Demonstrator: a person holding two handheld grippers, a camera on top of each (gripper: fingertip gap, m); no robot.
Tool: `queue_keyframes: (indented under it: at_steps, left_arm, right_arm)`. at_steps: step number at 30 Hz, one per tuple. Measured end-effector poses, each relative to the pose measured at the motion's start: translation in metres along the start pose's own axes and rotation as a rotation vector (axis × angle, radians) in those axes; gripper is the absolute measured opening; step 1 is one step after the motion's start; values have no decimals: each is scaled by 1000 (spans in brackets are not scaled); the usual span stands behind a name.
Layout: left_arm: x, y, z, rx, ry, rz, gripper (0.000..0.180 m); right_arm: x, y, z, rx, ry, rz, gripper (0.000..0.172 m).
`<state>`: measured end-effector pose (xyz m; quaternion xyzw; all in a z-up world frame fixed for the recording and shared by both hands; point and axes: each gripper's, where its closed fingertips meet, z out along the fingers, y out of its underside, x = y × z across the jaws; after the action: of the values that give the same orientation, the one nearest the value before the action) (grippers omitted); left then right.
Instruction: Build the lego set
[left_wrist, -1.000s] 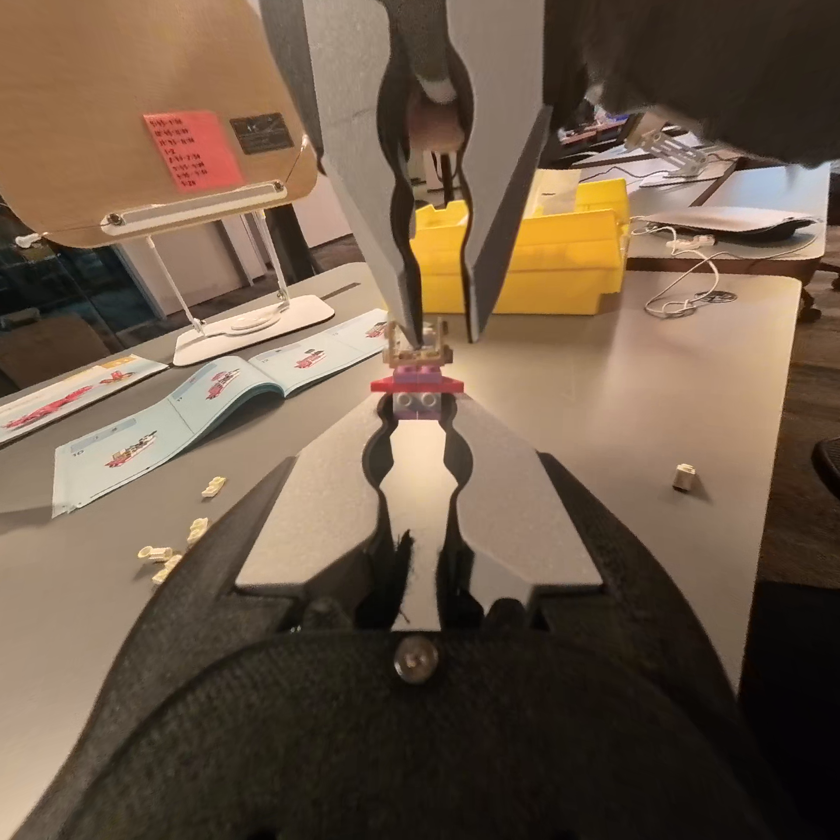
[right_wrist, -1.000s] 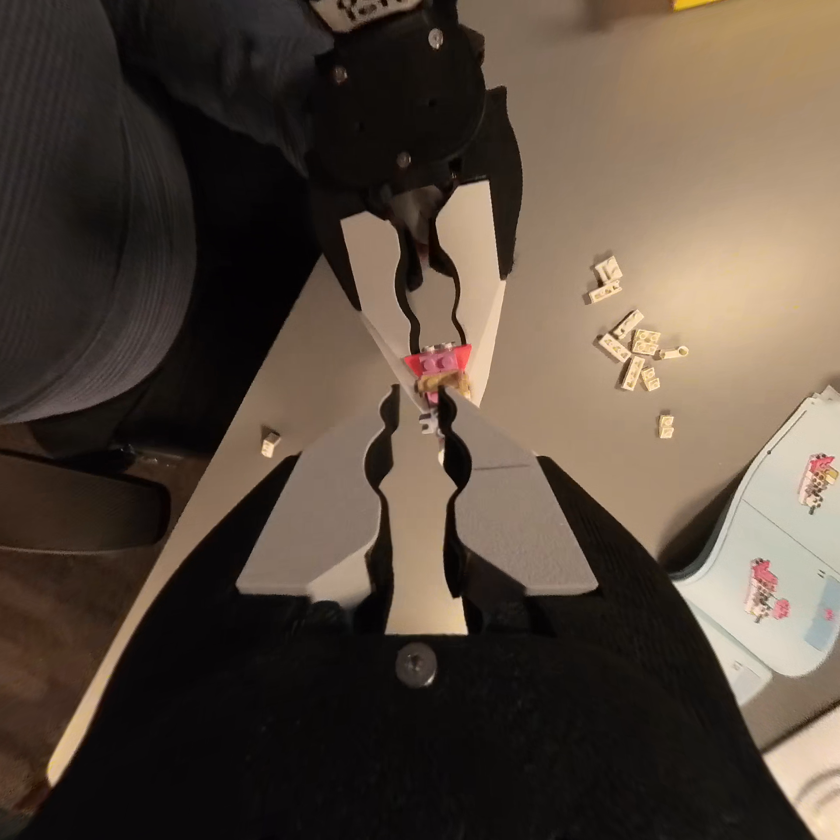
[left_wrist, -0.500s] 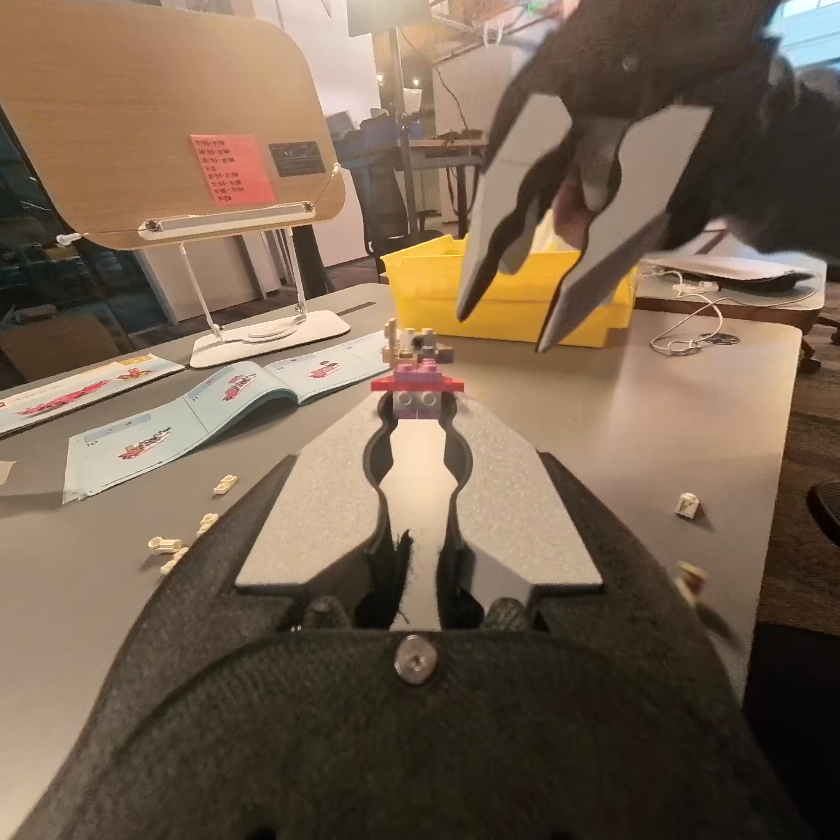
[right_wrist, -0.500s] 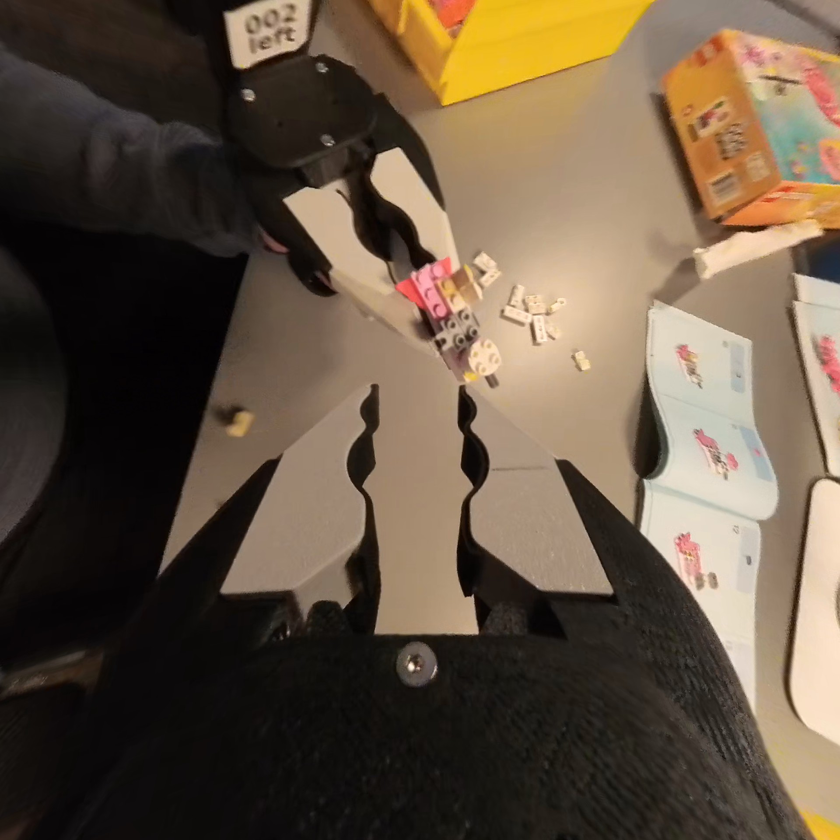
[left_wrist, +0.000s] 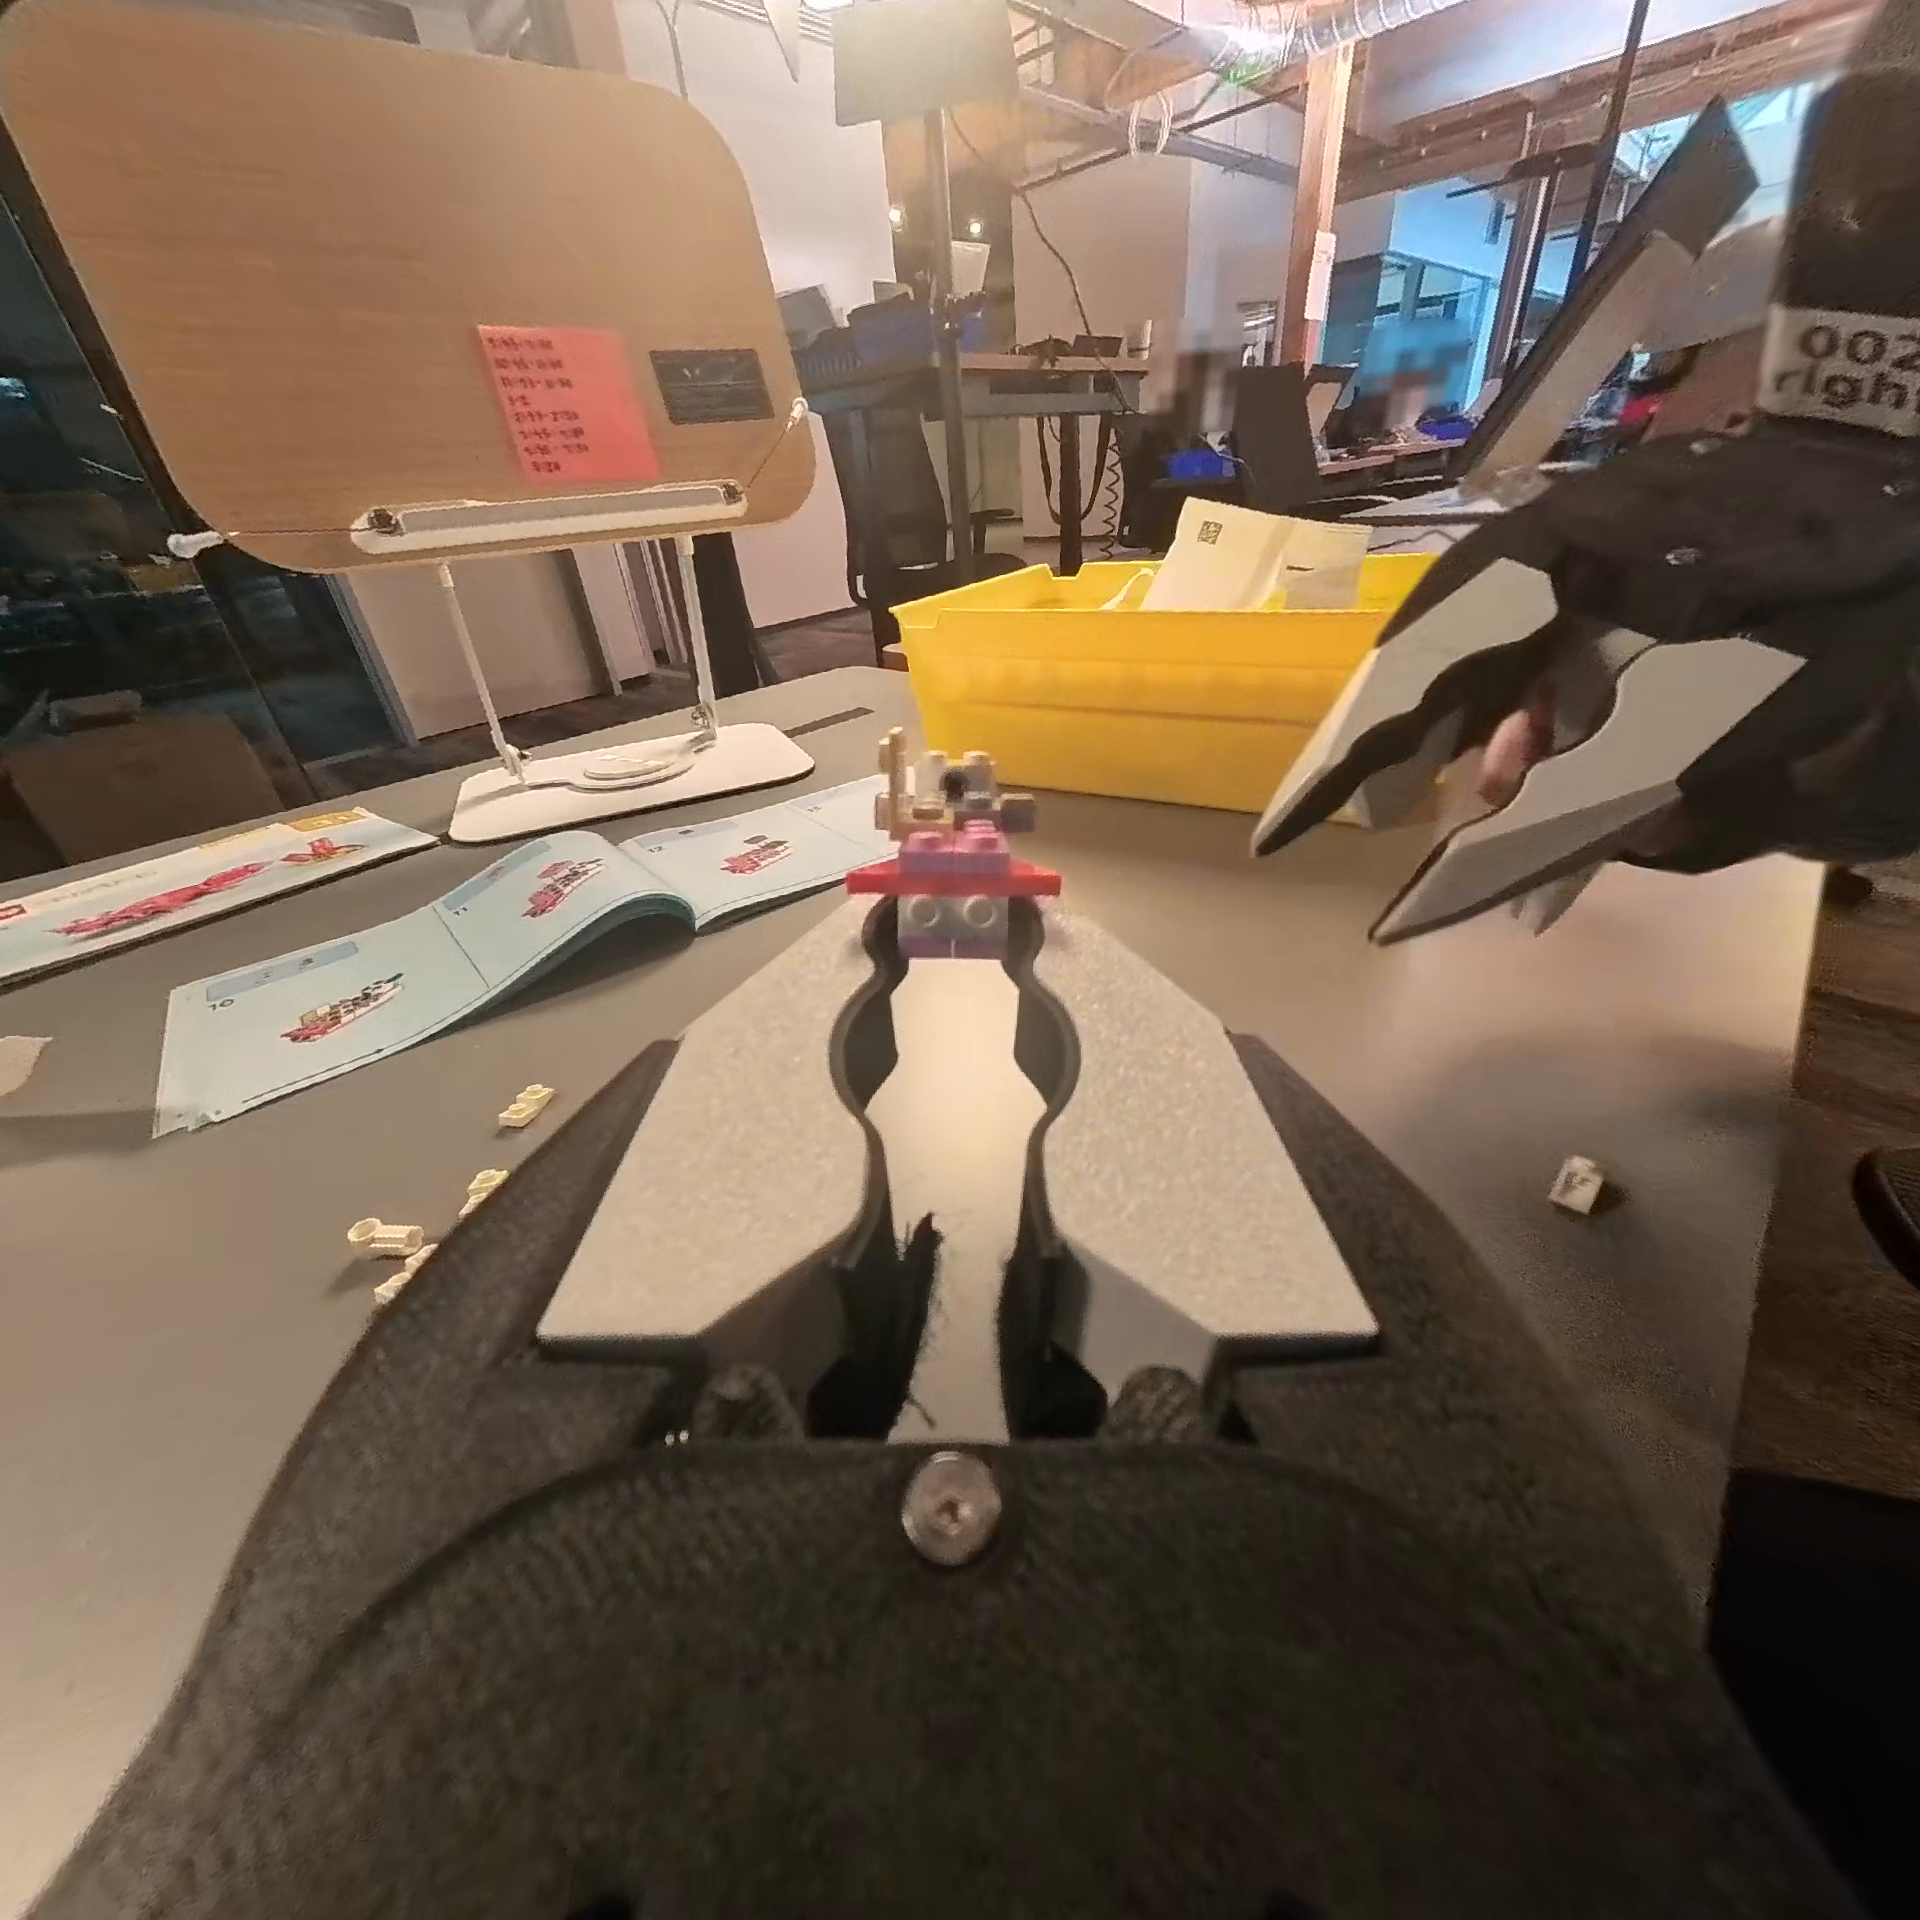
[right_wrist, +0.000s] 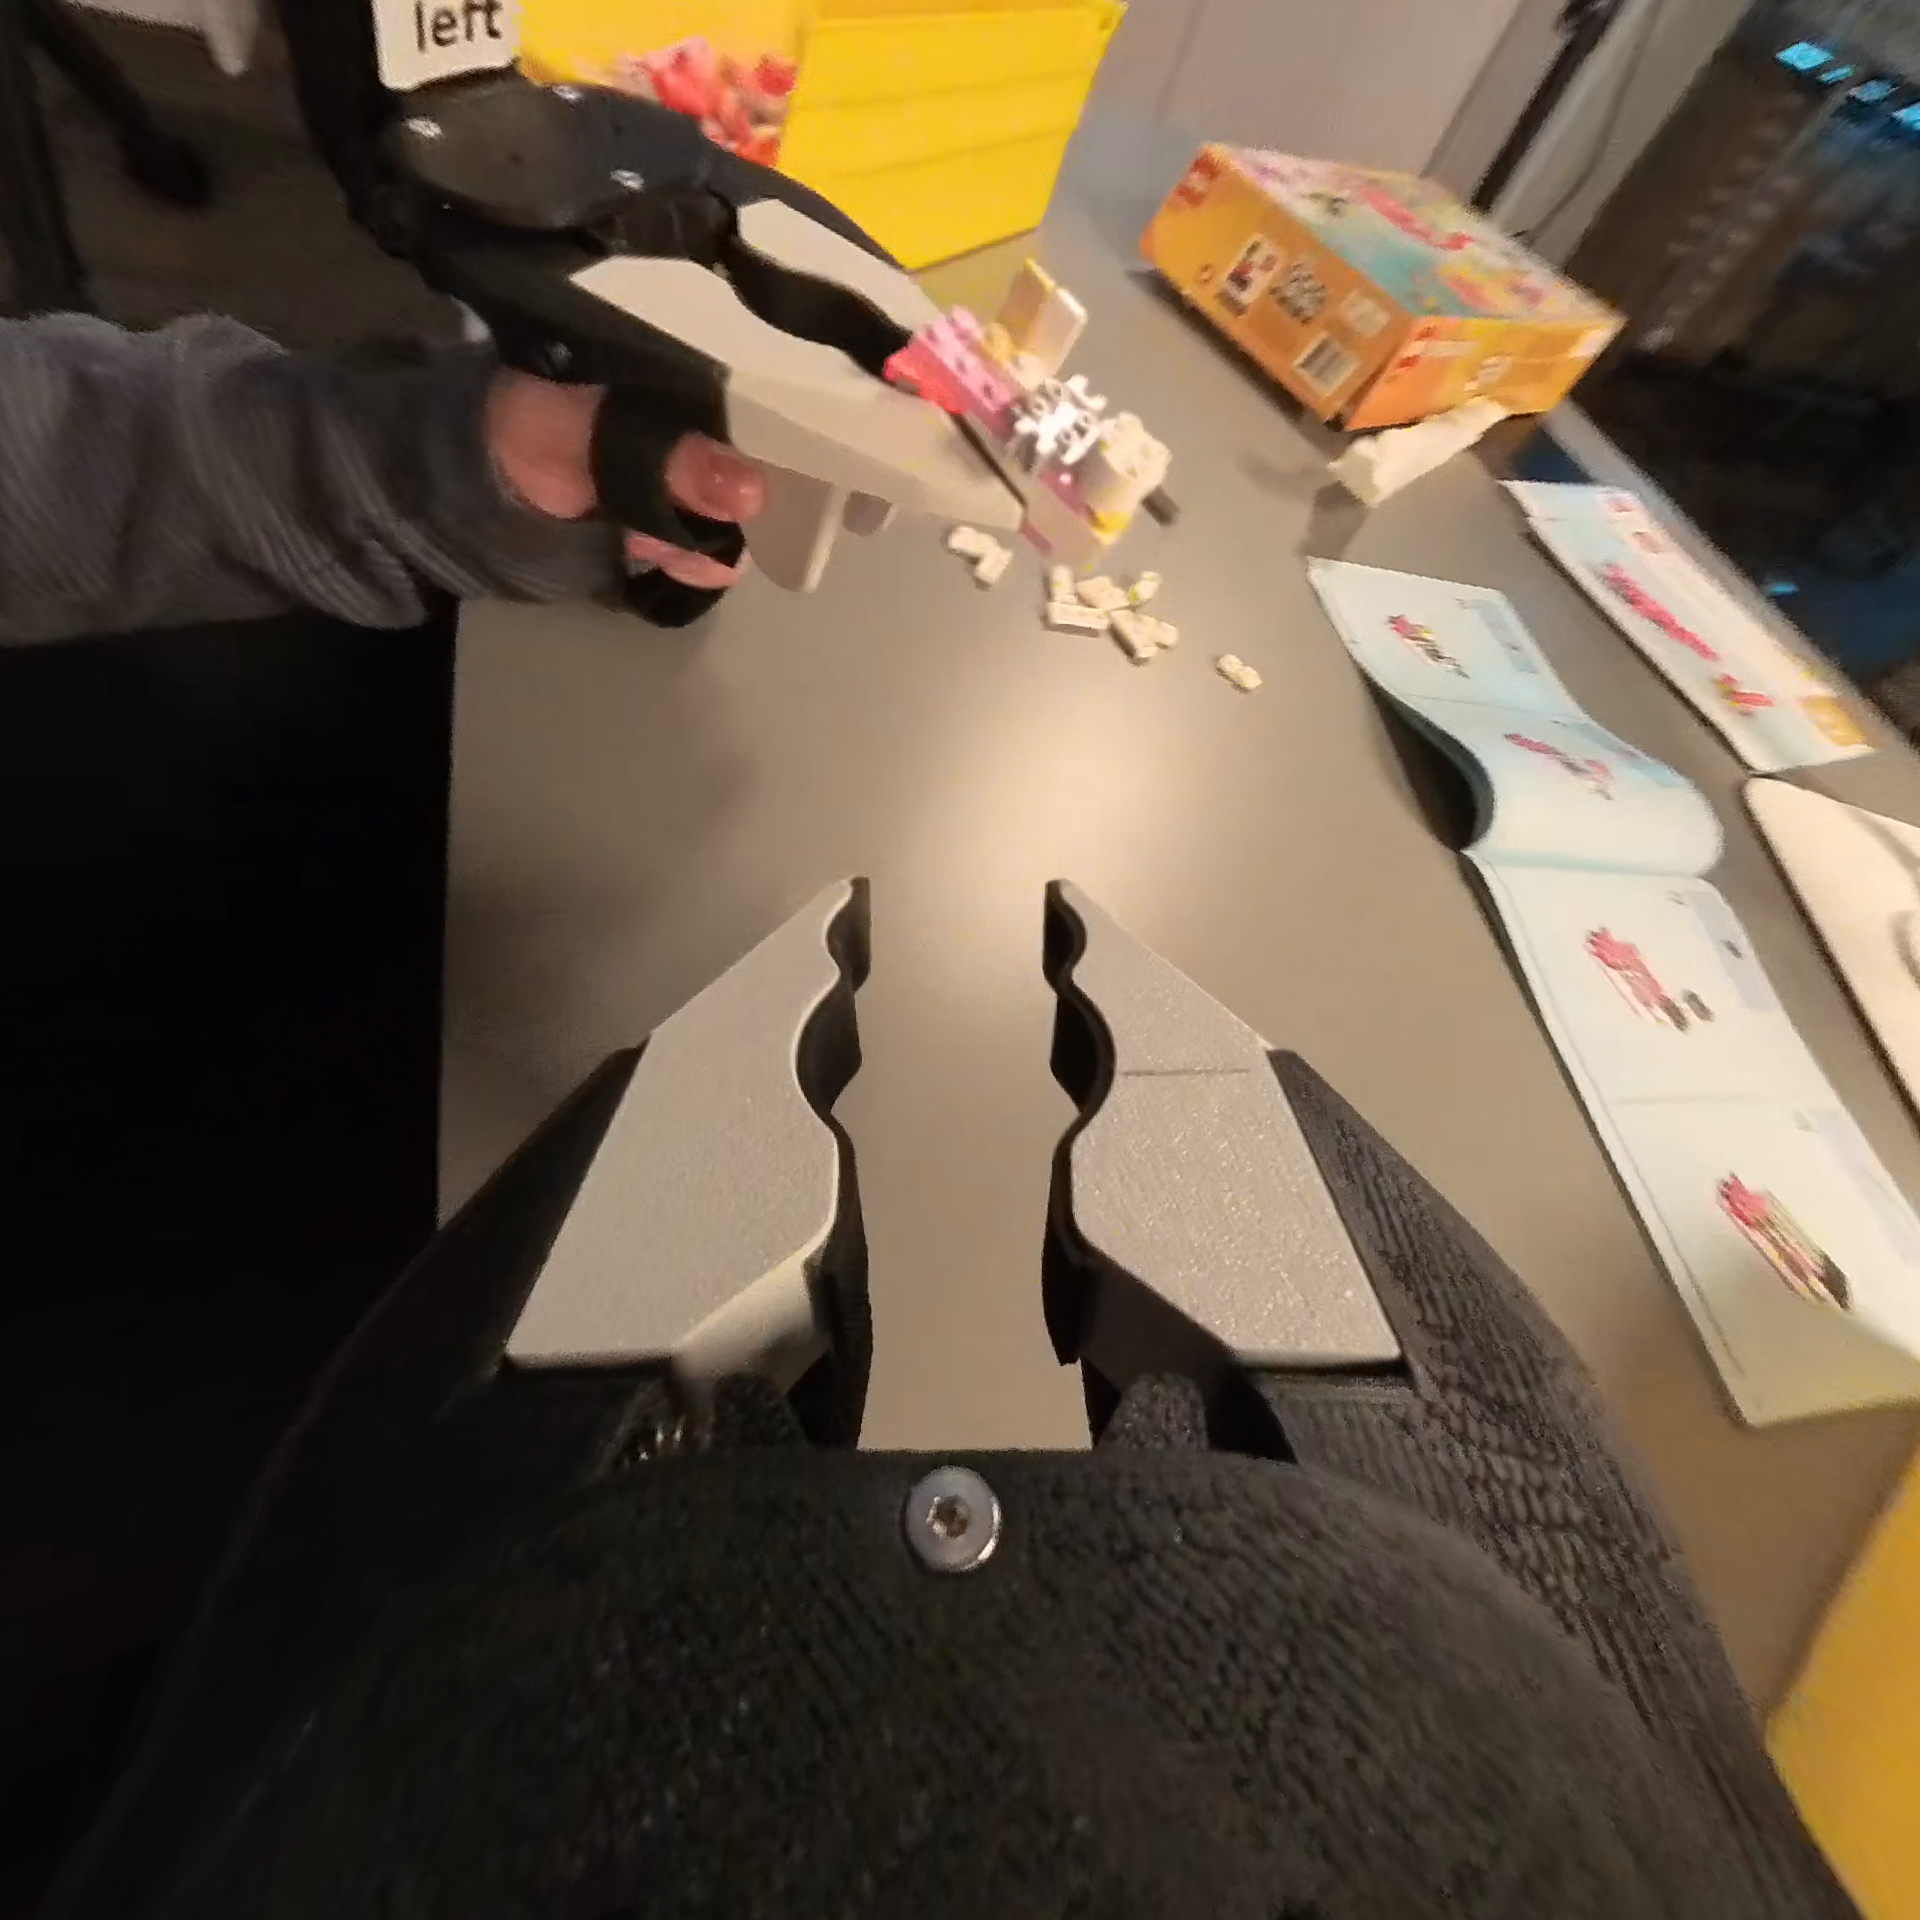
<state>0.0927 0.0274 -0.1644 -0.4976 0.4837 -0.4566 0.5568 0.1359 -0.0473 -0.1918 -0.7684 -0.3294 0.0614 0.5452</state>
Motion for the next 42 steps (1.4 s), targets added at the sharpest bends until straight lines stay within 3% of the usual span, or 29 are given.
queue_keyframes:
  at_steps: [7,11,13,15,19,24,27,31,34,36,42]
  left_arm:
    - [2,-1,-1,13,9,11,15]
    - [2,-4,-2,33,10,18,15]
    - [4,-6,-3,46,19,27,15]
    - [8,-7,-3,59,44,34,15]
    - [12,-7,-2,63,67,35,15]
    - [13,-8,-3,71,69,40,15]
    - [13,-9,-4,74,73,41,15]
    - [14,-9,-4,75,83,41,15]
    - [15,-10,-5,82,84,44,15]
    - [15,-10,-5,86,85,46,15]
    - [13,-10,-5,86,79,34,15]
  right_arm:
    - [35,11,-54,166,471,-51,34]
    - [24,19,-66,173,566,-76,37]
    - [-1,22,-57,131,432,-77,29]
    - [-35,26,-44,46,183,-5,12]
    - [-77,41,-31,-183,-174,145,19]
    - [-82,58,-19,-368,-276,159,29]
    - [-83,67,-17,-412,-289,153,24]
    - [-79,66,-12,-410,-278,89,5]
    - [-58,61,-8,-439,-197,-76,4]
    - [-34,58,-6,-485,-106,-288,4]
    - [21,56,0,-716,58,-1346,5]
